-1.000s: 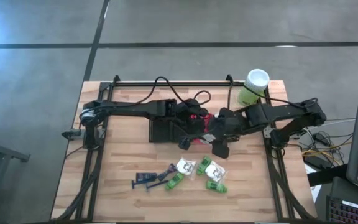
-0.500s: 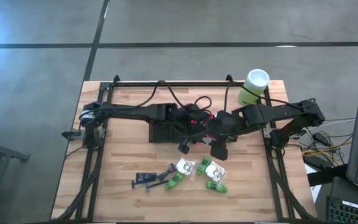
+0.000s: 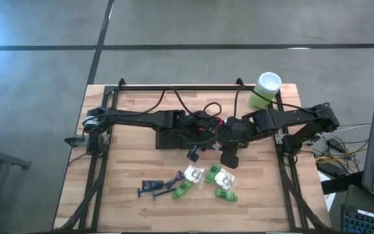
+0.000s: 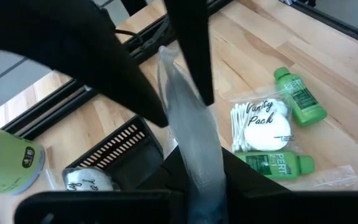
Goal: Pick & Place Travel size toiletries
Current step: Put the white cotton pack into the right black basket
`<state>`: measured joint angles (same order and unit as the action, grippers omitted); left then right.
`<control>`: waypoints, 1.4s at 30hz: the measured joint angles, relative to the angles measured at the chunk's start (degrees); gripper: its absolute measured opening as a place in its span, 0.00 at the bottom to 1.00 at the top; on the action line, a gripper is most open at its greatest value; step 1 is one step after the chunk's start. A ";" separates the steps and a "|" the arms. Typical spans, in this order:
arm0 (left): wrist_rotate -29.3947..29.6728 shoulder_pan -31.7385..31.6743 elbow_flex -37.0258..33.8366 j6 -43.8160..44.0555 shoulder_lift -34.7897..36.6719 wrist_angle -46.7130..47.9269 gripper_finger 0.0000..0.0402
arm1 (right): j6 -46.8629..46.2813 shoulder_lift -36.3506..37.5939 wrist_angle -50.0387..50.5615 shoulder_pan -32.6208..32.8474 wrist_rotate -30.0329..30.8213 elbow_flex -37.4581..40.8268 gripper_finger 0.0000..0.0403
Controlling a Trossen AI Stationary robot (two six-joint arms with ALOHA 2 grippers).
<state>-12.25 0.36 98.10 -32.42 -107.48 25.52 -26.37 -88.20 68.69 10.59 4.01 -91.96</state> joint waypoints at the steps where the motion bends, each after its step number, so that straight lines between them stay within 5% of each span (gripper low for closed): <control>1: 0.02 0.02 0.00 0.10 0.00 0.02 0.10 | 0.00 0.00 0.00 0.00 0.00 0.06 0.18; 7: 4.19 0.35 0.00 2.36 0.00 -0.02 0.15 | -0.02 0.00 0.28 -0.03 0.26 0.11 0.03; 15: 5.49 0.59 0.00 4.05 1.01 0.76 0.31 | -0.22 0.00 1.68 -0.04 0.11 0.14 0.02; 27: 14.94 0.46 -0.41 5.46 4.18 5.67 0.58 | -0.15 0.36 5.18 -0.04 2.11 0.30 0.02; 35: 13.03 0.46 -8.31 7.76 9.08 9.94 0.61 | -0.88 5.33 5.55 -2.06 3.29 6.67 0.02; 42: 12.96 0.28 -21.02 12.89 17.05 3.98 0.60 | 0.22 13.90 -3.90 -10.80 -3.59 20.81 0.02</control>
<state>0.71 0.64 77.09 -19.53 -90.43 29.50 -26.15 -74.31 64.79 -0.21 0.42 -71.15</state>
